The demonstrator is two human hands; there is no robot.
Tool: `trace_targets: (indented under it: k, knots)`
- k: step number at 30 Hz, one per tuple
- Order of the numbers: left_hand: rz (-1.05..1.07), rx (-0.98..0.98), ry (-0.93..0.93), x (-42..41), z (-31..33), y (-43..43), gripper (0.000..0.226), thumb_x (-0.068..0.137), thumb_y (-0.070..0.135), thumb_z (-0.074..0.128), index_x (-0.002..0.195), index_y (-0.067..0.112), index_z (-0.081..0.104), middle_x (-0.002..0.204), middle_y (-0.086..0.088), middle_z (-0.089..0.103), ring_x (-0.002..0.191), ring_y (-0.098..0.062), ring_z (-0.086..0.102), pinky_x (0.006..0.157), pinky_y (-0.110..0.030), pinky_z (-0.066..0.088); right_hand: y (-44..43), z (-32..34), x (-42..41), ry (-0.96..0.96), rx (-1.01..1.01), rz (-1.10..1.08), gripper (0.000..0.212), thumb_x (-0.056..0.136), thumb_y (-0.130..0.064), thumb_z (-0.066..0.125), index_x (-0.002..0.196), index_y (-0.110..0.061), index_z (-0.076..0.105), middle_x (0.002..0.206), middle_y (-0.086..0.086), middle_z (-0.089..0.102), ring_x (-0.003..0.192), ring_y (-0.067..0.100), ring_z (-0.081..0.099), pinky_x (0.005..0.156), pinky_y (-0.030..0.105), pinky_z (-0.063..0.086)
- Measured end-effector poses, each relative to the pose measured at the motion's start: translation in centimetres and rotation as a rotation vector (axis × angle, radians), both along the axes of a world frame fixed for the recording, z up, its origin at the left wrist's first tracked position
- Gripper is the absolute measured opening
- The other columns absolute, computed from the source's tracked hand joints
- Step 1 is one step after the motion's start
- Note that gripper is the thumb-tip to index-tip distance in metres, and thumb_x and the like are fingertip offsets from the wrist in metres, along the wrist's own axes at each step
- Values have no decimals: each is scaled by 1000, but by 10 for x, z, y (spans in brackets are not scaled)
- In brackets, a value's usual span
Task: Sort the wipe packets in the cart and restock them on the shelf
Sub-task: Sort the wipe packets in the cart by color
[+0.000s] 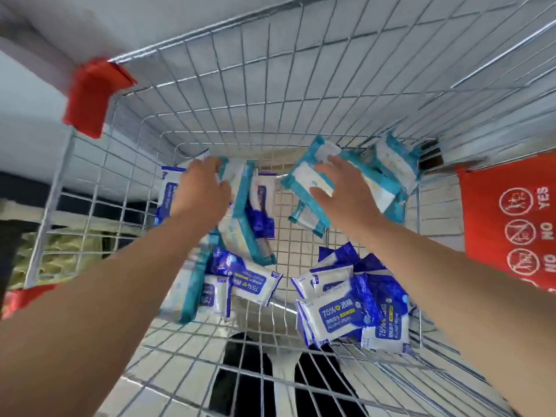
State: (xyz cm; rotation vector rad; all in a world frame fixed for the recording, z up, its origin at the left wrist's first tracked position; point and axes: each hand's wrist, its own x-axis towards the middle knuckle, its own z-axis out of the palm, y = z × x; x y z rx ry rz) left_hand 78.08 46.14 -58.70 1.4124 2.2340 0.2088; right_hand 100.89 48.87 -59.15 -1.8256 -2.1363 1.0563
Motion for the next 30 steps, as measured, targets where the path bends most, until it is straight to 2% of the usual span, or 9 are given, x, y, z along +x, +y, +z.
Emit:
trace_targets:
  k: [2, 5, 8, 11, 15, 17, 21, 25, 30]
  knots:
    - [-47, -69, 112, -42, -1, -7, 47, 87, 6, 54, 134, 8, 47, 132, -21, 47, 119, -39, 47, 97, -44, 39, -1, 0, -34, 62, -39, 31, 38, 93, -18, 56, 131, -12, 56, 138, 8, 50, 127, 25, 46, 105, 32, 35]
    - [-342, -212, 165, -83, -8, -15, 76, 85, 7, 63, 149, 3, 22, 147, -22, 33, 135, -37, 31, 110, -39, 22, -1, -9, -80, 116, -149, 17, 37, 94, -19, 55, 130, -16, 57, 130, 6, 58, 113, 24, 58, 87, 16, 40]
    - [-561, -275, 285, -95, -20, -17, 91, 85, 16, 67, 152, 5, 6, 152, -20, 28, 141, -35, 19, 113, -37, 19, -1, -28, -116, 196, -304, 44, 38, 92, -11, 58, 130, -7, 57, 135, 10, 56, 123, 21, 53, 103, 26, 39]
    - [-645, -253, 402, -100, -37, -17, 96, 82, 21, 69, 151, 4, 4, 155, -21, 18, 145, -36, 10, 118, -43, 16, -2, -48, -141, 245, -352, -35, 40, 86, -8, 62, 126, -8, 60, 123, 8, 63, 111, 21, 61, 92, 28, 49]
    - [-635, -217, 427, -99, -38, -15, 86, 76, 20, 74, 143, -1, 25, 138, -22, 39, 132, -36, 31, 106, -44, 30, 3, -61, -160, 207, -300, -38, 38, 82, -9, 66, 120, -8, 64, 107, 2, 66, 93, 12, 60, 73, 11, 43]
    - [-643, -207, 451, -98, -32, -12, 73, 73, 20, 78, 131, 0, 39, 130, -20, 43, 124, -35, 36, 99, -44, 36, 6, -63, -162, 180, -290, -39, 34, 82, -10, 66, 116, -7, 67, 101, 5, 68, 85, 11, 58, 70, 17, 41]
    - [-622, -230, 442, -99, -16, -6, 75, 71, 28, 81, 130, 5, 41, 127, -16, 46, 122, -34, 41, 101, -44, 36, 10, -49, -152, 318, -357, -244, 15, 85, -3, 61, 94, -11, 69, 79, 5, 64, 65, 13, 57, 53, 18, 44]
    - [-623, -210, 409, -102, 8, 0, 51, 80, 33, 72, 124, 17, 50, 112, -11, 54, 107, -31, 55, 89, -43, 44, 17, -39, -116, 293, -360, -371, 22, 81, 0, 50, 71, -17, 60, 85, 15, 67, 81, 29, 65, 79, 46, 57]
    - [-514, -224, 217, -100, 18, 2, 30, 87, 33, 63, 115, 22, 60, 114, -6, 59, 105, -28, 55, 83, -36, 44, 2, -42, -81, 86, -406, -279, 10, 84, 1, 55, 88, -5, 63, 87, 16, 67, 78, 28, 67, 77, 46, 58]
